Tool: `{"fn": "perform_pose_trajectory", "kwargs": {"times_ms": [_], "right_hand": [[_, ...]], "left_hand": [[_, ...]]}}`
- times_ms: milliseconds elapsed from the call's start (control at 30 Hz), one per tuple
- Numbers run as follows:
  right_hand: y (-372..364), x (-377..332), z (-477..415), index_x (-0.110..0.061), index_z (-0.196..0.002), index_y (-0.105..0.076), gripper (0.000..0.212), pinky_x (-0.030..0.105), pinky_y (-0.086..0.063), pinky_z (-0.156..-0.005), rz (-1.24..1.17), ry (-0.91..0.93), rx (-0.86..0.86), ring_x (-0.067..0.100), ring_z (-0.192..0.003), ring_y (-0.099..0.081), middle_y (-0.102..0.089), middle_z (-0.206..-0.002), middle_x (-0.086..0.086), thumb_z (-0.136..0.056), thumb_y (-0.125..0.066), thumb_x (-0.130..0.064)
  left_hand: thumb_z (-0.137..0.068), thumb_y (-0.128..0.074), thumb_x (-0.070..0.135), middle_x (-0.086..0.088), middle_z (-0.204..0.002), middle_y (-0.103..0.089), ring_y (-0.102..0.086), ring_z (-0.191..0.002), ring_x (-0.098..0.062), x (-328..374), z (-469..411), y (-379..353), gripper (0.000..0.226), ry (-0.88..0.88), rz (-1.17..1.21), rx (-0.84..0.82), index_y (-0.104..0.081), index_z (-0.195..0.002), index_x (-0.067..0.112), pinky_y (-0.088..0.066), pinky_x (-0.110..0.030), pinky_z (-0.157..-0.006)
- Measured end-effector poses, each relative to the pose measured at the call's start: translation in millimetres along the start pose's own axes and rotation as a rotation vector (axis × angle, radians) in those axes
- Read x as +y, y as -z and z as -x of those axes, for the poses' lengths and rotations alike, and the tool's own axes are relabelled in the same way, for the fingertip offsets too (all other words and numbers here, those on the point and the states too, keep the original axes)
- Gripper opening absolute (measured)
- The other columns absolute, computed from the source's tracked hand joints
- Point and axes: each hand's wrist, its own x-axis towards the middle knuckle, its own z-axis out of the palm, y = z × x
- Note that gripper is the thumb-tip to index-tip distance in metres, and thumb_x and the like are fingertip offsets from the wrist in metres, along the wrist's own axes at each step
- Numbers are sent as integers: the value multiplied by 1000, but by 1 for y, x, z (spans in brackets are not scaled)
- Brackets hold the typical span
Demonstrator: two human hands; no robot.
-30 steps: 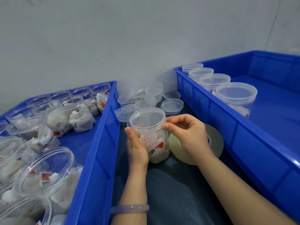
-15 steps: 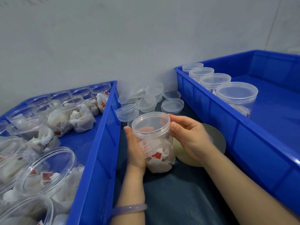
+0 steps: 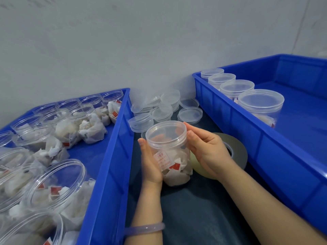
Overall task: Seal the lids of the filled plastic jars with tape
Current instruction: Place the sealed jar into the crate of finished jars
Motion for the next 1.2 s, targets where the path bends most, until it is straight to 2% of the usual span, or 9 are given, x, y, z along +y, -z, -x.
{"fn": "perform_pose_trajectory", "kwargs": {"times_ms": [133,333,433,533,667,800,933,1033,1200], "right_hand": [[-4,1,0,-26,-94,-70,19,24,-55,-82,409,181,243,4,-91,-67,-73,-93,-11,-90,-60,-11],[-13,-2,6,-20,-117,-59,41,26,-44,-101,242,76,108,8,-119,-56,-63,-123,-1,-87,-55,-48],[-19,1,12,-19,-136,-39,94,11,-43,-89,322,38,-6,-7,-113,-55,-55,-131,-5,-59,-73,-60],[-21,1,15,-26,-130,-40,97,17,-46,-92,404,59,23,2,-114,-56,-56,-128,-2,-44,-81,-46],[-23,2,13,-38,-117,-44,81,30,-45,-102,434,74,52,8,-120,-54,-54,-131,-1,-46,-84,-33],[-22,2,15,-42,-121,-40,83,34,-42,-106,420,99,25,6,-124,-50,-52,-135,-7,-53,-87,-35],[-24,3,20,-32,-135,-34,94,29,-38,-108,497,112,-48,2,-126,-46,-48,-137,-8,-54,-80,-44],[-28,4,23,-36,-139,-24,108,9,-34,-101,548,100,-79,-10,-126,-39,-42,-138,-17,-47,-78,-54],[-28,4,21,-35,-138,-34,114,7,-38,-95,579,95,-27,-11,-119,-45,-48,-129,-22,-39,-87,-56]], "left_hand": [[-92,-37,54,-11,-119,-64,-60,-115,-23,0,3,-3,61,-193,-219,108,-56,-123,5,-49,-38,-97],[-81,-49,53,2,-97,-51,-54,-90,-17,7,12,-11,35,-509,-524,114,-44,-100,24,-46,-33,-80],[-72,-41,84,5,-105,-55,-58,-93,-12,11,15,-14,69,-411,-478,116,-45,-110,25,-48,-25,-77],[-60,-35,95,10,-119,-60,-59,-109,-2,11,16,-15,101,-263,-413,45,-47,-129,21,-46,-13,-86],[-82,-25,69,-1,-100,-69,-65,-95,-5,12,13,-14,84,-299,-388,99,-62,-114,2,-47,-13,-80],[-91,-26,50,-2,-97,-70,-67,-92,-11,14,16,-17,61,-259,-354,186,-63,-109,5,-51,-19,-79],[-80,-40,61,-11,-102,-67,-66,-94,-21,25,12,-12,60,-217,-250,203,-61,-104,10,-51,-32,-80],[-70,-41,70,-4,-118,-66,-63,-109,-18,31,12,-13,68,-180,-294,137,-59,-115,21,-49,-33,-91],[-85,-41,50,-6,-93,-72,-69,-88,-19,34,11,-15,45,-241,-359,146,-68,-98,16,-52,-26,-74]]}}
